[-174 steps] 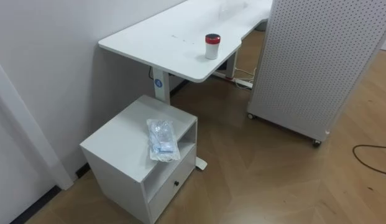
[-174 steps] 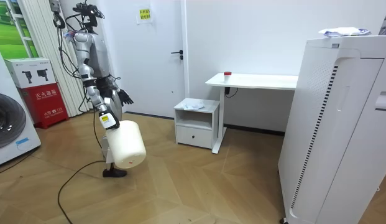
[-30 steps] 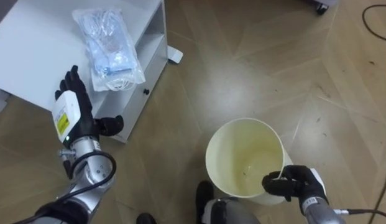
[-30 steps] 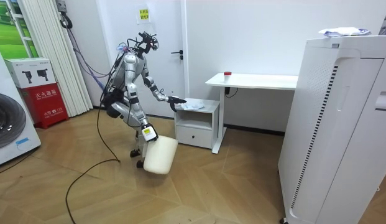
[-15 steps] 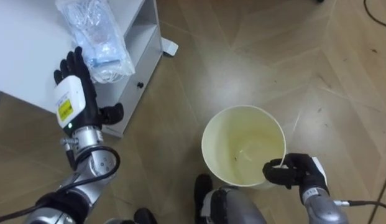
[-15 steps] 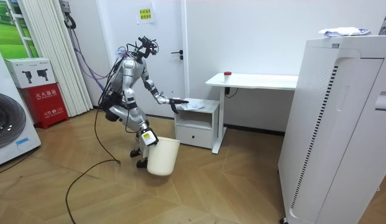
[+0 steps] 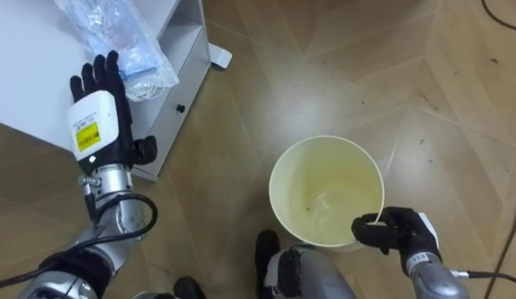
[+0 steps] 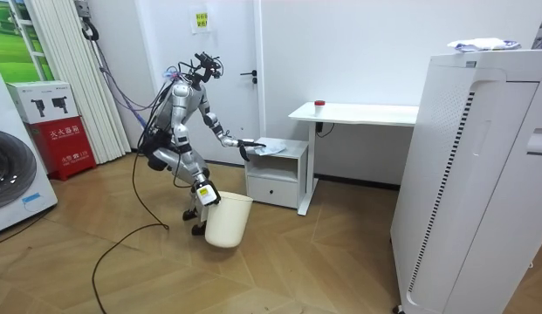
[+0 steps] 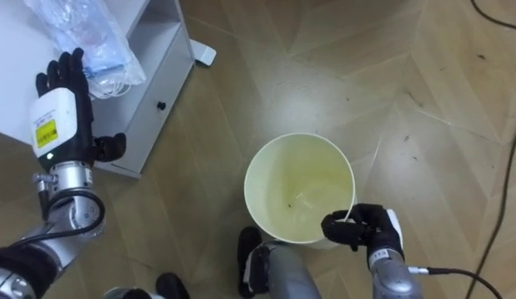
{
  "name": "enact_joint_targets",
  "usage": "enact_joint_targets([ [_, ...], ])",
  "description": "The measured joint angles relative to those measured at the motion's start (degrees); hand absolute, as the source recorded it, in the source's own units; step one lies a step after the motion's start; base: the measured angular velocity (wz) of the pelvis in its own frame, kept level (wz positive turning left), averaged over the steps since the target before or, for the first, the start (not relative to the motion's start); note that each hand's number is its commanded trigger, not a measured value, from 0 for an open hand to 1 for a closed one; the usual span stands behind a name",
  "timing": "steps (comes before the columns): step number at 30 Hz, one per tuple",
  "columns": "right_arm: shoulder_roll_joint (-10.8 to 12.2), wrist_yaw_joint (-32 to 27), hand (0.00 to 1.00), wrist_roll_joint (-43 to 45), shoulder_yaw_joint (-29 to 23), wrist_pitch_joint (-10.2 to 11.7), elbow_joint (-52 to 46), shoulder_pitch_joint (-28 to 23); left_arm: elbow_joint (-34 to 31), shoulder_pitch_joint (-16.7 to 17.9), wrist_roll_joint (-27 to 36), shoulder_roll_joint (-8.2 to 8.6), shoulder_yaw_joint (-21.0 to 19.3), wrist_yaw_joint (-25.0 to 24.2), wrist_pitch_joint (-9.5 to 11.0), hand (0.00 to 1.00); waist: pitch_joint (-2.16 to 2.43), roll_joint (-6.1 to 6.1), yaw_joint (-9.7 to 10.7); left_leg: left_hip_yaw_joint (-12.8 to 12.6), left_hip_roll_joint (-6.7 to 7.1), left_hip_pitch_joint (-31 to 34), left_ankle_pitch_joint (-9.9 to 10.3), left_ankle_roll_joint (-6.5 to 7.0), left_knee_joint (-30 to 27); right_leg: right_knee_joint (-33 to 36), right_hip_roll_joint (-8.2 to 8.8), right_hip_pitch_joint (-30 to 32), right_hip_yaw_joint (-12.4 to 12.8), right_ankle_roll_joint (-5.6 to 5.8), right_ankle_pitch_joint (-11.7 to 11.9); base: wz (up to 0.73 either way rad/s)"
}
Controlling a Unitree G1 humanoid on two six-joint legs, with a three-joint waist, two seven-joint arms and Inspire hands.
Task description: Pick garbage
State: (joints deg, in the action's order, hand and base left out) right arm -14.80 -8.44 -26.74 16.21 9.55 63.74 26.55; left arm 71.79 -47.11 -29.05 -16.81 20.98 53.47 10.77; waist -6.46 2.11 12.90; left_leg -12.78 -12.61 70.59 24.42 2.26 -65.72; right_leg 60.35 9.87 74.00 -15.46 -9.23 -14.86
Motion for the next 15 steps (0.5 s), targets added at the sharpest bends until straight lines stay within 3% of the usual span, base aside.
enact_joint_targets([
  [1, 0.0, 0.4, 1.00, -0.1, -0.2, -0.4, 0.0, 0.0, 0.0, 0.0, -0.5, -0.05, 0.1, 0.0, -0.4, 0.68, -0.01, 0.01, 0.1, 0.2, -0.01, 0.2, 0.0, 0.00, 0.0, -0.1, 0.00, 0.0, -0.2, 0.00, 0.0, 0.00],
  [2, 0.0, 0.7, 1.00, -0.2, -0.3, -0.5, -0.1, 0.0, 0.0, 0.0, -0.5, -0.13, 0.3, -0.1, -0.6, 1.00, -0.01, 0.01, 0.1, 0.3, -0.03, 0.2, 0.0, 0.00, 0.0, -0.1, 0.00, 0.0, -0.3, 0.00, 0.0, 0.00],
  [6, 0.0, 1.8, 1.00, -1.0, -0.7, -0.9, -0.2, -0.3, 0.3, -0.2, -3.3, -0.95, 0.5, 0.1, -2.6, 1.00, -0.01, 0.01, 0.7, 0.3, -0.02, 0.3, 0.0, 0.01, 0.2, -0.4, 0.00, 0.0, -0.4, 0.05, 0.0, 0.00],
  [10, -0.2, 2.2, 1.00, -1.3, -1.2, -1.6, -0.5, -0.8, 0.2, -2.1, -6.4, -4.18, 1.2, 0.7, -4.1, 1.00, -0.01, 0.02, 0.9, 0.2, -0.05, -0.1, 0.0, 0.04, 0.4, -0.6, -0.02, -0.4, -0.4, 0.08, 0.0, 0.00],
  [15, -0.2, 2.5, 1.00, -2.8, -1.1, -2.5, -1.2, -1.0, 0.2, -2.4, -7.8, -4.42, 2.5, 1.7, -5.6, 1.00, -0.06, 0.11, 0.9, 0.2, -0.25, -0.5, 0.1, 0.01, 0.5, -0.7, -0.19, -0.7, -0.4, 0.09, 0.0, -0.01],
])
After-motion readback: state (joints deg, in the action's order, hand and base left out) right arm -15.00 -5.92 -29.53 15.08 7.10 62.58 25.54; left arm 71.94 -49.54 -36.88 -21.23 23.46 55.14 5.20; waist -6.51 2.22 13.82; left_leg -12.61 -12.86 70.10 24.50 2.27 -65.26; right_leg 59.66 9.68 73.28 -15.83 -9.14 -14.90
